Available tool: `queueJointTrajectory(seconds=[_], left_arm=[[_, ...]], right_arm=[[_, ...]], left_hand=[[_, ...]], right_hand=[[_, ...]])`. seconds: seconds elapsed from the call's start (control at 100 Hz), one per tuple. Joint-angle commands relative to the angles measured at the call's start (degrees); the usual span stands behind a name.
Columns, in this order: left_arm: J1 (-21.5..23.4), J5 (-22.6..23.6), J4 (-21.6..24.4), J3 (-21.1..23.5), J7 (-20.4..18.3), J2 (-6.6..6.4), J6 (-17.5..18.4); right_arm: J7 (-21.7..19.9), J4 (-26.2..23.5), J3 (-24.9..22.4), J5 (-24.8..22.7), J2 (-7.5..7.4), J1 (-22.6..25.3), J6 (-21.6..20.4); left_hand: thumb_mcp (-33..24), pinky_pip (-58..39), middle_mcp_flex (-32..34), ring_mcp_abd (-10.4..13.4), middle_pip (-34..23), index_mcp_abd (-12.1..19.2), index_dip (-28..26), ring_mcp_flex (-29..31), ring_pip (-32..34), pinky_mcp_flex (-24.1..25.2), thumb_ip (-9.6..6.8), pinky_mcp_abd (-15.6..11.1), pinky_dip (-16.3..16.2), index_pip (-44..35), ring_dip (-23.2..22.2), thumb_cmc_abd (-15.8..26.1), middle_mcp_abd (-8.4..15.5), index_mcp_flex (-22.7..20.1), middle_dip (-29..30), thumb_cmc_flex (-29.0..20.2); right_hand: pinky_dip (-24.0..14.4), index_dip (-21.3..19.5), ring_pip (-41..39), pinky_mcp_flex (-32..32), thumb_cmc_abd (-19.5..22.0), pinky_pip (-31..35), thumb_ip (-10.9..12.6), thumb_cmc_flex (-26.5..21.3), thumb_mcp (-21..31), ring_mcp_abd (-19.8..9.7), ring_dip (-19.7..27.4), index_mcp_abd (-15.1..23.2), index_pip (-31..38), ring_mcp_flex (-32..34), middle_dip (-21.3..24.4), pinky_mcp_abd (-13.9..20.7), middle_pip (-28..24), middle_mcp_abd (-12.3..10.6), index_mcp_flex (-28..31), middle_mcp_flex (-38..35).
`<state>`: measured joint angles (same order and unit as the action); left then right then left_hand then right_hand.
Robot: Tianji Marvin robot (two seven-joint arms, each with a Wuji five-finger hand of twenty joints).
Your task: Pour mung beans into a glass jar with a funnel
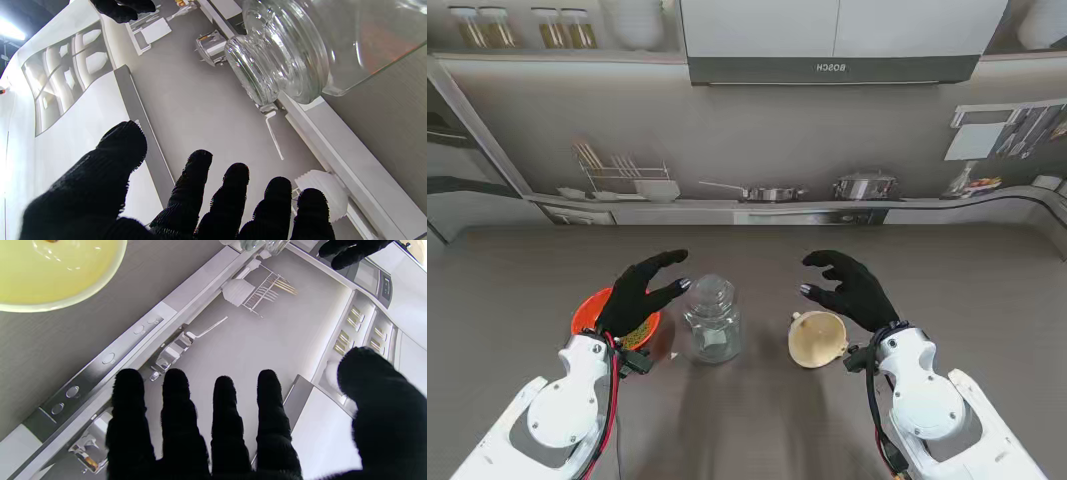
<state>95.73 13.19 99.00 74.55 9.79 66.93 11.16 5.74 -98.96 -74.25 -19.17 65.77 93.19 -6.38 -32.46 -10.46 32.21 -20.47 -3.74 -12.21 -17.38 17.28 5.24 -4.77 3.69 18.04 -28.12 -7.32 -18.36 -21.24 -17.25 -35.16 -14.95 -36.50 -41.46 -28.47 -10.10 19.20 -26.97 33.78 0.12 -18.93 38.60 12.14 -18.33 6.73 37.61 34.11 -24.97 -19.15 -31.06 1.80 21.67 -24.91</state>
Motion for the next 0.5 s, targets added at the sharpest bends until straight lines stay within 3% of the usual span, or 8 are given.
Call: queueJointTrajectory(seconds=[0.0,0.49], left_arm=[[0.19,-0.01,0.16,0.00,-0.99,0.21,0.04],[0.87,1.16,1.15,0.72,-0.82,0.08,0.23]], right_arm=[[-0.84,-0.52,0.14,-0.36,0.01,0.39,-0.05],[0.41,-2.94,0.01,-3.21,0.02,0.71,0.92]], left_hand=[[0.83,1.50,-0.74,0.12,0.43,0.62,0.24,-1.17,-1.12,1.06,-0.98,-0.06,-0.87,0.40,0.47,1.57,0.95,-0.15,0.57,-0.55],[0.95,1.48,-0.54,-0.09,0.37,0.73,0.27,-1.02,-1.07,0.94,-0.99,0.03,-0.89,0.48,0.45,1.70,1.08,0.03,0.53,-0.42]], right_hand=[[-1.18,0.70,0.52,-0.48,0.46,-1.25,-1.74,1.56,-0.83,-1.63,0.73,1.46,-0.68,-0.97,0.39,0.99,0.54,-0.97,-1.30,1.57],[-1.53,0.59,0.43,-0.23,-0.03,-1.25,-1.75,2.17,-0.59,-1.46,0.73,1.54,-0.96,-0.66,0.28,0.72,0.32,-0.70,-1.30,0.59]])
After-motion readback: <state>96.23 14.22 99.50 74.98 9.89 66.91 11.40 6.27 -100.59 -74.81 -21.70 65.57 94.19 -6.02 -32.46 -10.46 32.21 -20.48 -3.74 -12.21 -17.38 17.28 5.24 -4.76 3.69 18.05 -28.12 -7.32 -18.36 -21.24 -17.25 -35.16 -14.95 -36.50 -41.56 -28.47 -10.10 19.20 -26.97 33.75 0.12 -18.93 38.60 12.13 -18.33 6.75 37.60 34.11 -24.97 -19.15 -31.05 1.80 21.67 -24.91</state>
